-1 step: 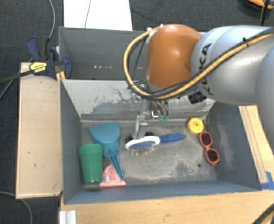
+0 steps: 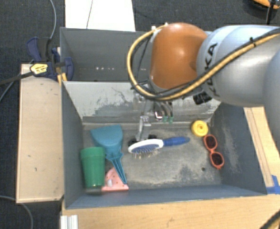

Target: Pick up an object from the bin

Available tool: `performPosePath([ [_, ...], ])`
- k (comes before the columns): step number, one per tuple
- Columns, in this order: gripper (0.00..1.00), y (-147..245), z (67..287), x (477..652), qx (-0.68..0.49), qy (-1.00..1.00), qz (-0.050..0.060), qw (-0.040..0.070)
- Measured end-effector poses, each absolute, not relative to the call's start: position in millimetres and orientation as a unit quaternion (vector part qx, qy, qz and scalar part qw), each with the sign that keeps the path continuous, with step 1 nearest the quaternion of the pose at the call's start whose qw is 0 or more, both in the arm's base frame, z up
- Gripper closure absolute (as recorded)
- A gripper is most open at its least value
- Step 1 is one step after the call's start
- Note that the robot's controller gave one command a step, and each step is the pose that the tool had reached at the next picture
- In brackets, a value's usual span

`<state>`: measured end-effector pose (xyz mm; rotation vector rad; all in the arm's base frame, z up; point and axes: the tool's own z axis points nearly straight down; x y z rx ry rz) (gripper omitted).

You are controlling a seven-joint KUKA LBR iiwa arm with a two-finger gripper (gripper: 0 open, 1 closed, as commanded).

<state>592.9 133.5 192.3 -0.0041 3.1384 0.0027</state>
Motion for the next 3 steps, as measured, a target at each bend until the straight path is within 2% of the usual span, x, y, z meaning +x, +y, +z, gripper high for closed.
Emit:
performPosePath([
  [1,0.0,132.2,189.5,592.5,0.001,1.0,0.001,0.003],
  [2,0.0,144.0,164.8,577.2,0.023,1.0,0.0,0.001],
  [3,0.0,115.9,130.2,568.1,-0.036,0.999,0.003,0.005],
])
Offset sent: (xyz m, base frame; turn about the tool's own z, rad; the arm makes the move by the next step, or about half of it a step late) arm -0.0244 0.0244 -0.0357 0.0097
